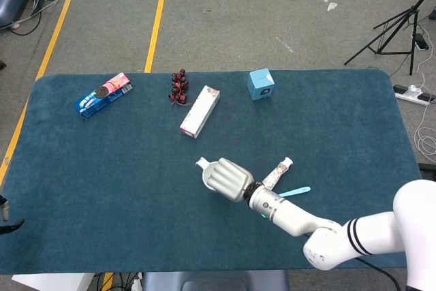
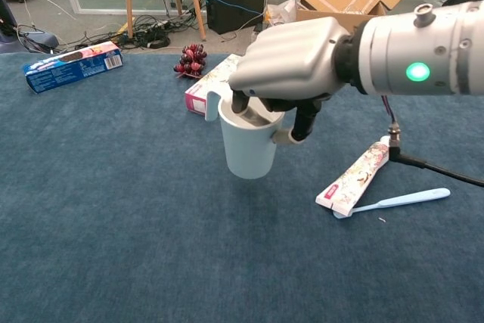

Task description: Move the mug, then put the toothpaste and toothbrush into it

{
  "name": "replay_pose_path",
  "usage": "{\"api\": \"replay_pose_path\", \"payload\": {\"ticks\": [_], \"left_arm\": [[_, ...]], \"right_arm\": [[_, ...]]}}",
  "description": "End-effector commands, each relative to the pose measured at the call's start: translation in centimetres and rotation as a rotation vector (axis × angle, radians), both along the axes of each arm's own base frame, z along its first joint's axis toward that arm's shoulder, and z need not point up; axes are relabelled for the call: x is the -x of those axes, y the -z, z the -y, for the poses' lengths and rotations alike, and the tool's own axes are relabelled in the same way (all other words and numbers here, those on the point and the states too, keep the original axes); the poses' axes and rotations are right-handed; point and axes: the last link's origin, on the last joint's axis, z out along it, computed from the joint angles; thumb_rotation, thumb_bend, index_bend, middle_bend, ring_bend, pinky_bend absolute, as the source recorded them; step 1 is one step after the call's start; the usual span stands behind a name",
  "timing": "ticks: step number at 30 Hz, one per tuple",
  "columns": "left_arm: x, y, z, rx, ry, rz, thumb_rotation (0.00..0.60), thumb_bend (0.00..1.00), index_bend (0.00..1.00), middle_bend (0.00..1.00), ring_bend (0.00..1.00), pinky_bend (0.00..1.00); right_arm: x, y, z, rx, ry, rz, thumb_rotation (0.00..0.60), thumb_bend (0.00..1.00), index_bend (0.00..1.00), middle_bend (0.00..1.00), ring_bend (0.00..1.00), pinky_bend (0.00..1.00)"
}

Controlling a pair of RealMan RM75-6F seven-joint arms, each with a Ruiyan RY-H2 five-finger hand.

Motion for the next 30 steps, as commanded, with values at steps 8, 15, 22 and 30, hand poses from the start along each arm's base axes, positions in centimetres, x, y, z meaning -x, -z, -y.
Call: {"api": "replay_pose_path", "payload": {"ticks": [8,15,22,30], "left_arm": [[0.1,0.2,-0.1,0.0,-0.004,-0.005,0.6,0.0,0.79,0.48,0.43,0.56],[0.1,0.2,-0.2,0.0,-0.004,-0.007,0.6,0.0,0.79,0.48,0.43,0.56],[0.1,0.2,-0.1,-0.001,-0.005,-0.009,0.6,0.0,0.79,0.48,0.43,0.56],[0.1,0.3,-0.2,0.002,-0.007,-0.01,0.6,0.0,0.79,0.48,0.43,0.56]], "right_arm": [[2.8,-0.7,-3.6,-0.054,-0.042,-0.037,0.6,0.43,0.74,1.0,0.92,0.99],[4.0,-0.6,-5.1,-0.096,-0.061,-0.045,0.6,0.43,0.74,1.0,0.92,0.99],[5.3,-0.6,-6.5,-0.132,-0.07,-0.062,0.6,0.43,0.74,1.0,0.92,0.99],[6.5,-0.7,-7.6,-0.154,-0.082,-0.081,0.6,0.43,0.74,1.0,0.92,0.99]]}}
